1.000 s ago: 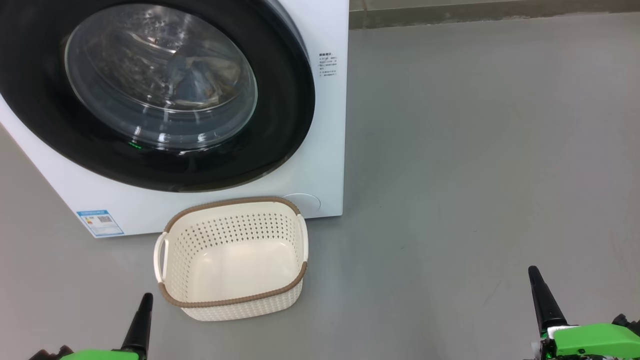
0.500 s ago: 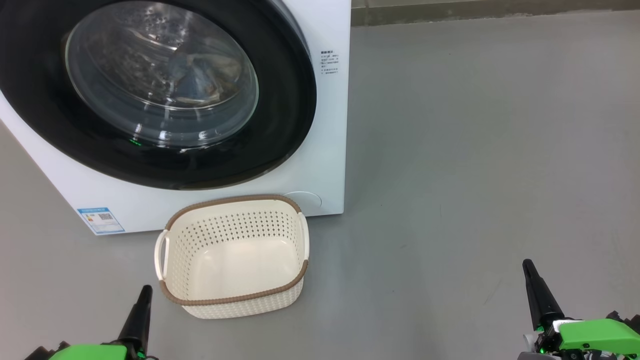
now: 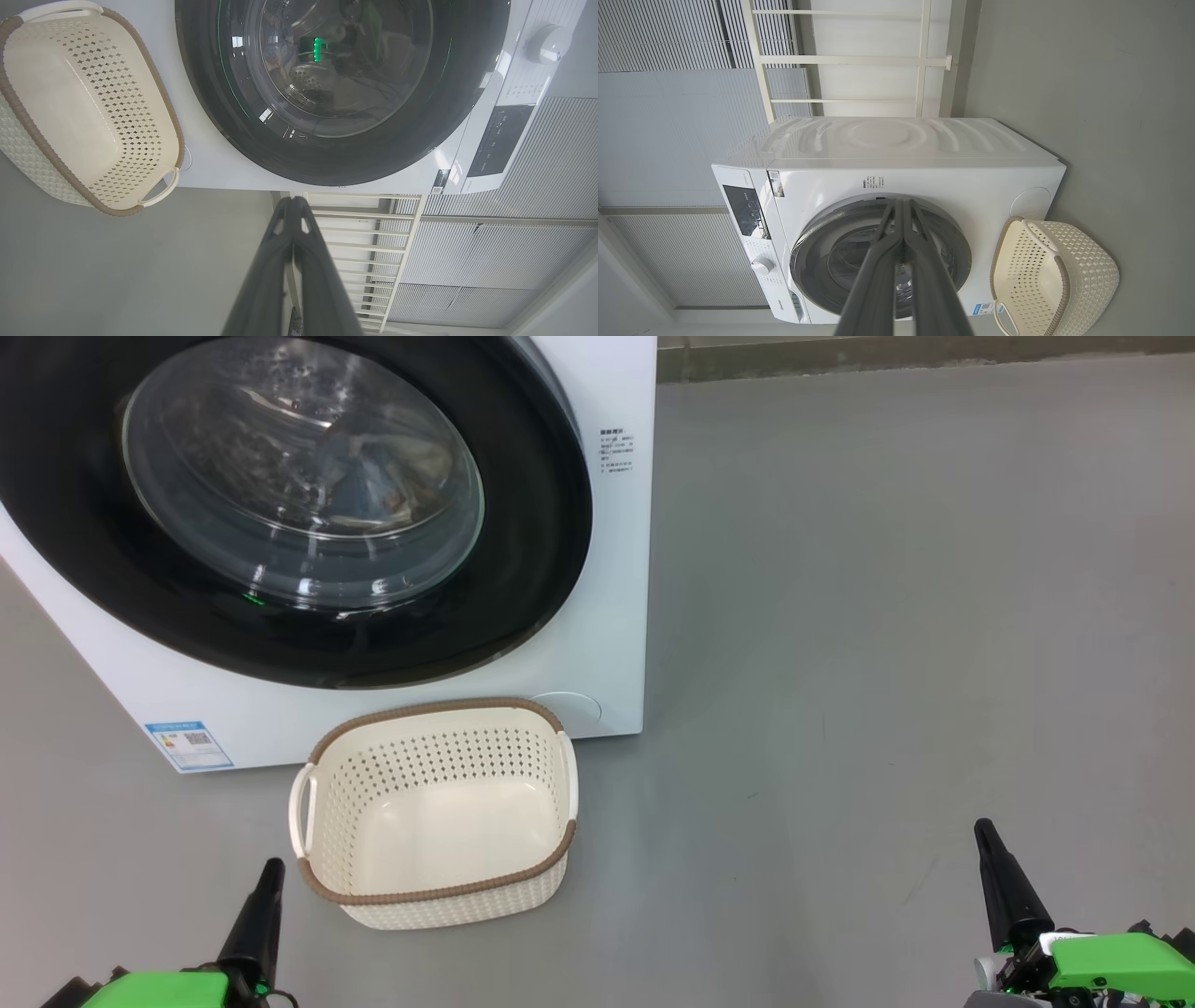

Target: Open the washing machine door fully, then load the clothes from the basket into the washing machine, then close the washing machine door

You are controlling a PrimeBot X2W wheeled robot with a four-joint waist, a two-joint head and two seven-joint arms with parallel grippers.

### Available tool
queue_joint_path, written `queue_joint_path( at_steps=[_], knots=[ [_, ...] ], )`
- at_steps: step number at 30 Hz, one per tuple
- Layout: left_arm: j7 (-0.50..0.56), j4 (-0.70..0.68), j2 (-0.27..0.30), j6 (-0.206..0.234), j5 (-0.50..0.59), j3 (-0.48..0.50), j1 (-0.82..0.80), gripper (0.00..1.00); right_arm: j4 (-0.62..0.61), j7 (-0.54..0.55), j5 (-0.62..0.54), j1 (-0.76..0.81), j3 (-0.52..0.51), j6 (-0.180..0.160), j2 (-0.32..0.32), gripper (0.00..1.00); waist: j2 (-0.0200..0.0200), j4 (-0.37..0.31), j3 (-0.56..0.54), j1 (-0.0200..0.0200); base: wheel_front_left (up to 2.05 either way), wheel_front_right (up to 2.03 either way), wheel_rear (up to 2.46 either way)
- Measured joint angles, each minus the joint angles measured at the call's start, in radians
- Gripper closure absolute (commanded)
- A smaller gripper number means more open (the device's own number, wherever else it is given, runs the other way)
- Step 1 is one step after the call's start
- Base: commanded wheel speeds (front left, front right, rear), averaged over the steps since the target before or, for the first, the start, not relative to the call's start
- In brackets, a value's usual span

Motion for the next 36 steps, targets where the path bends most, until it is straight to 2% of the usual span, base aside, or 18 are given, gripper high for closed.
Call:
queue_joint_path(
  at_steps=[36],
  knots=[
    [0.000,0.000,0.000,0.000,0.000,0.002,0.000,1.00,0.000,0.000,0.000,0.000,0.000,0.000,0.000,1.00,0.0000,0.000,0.000,0.0000,0.00,0.00,0.00]
  ],
)
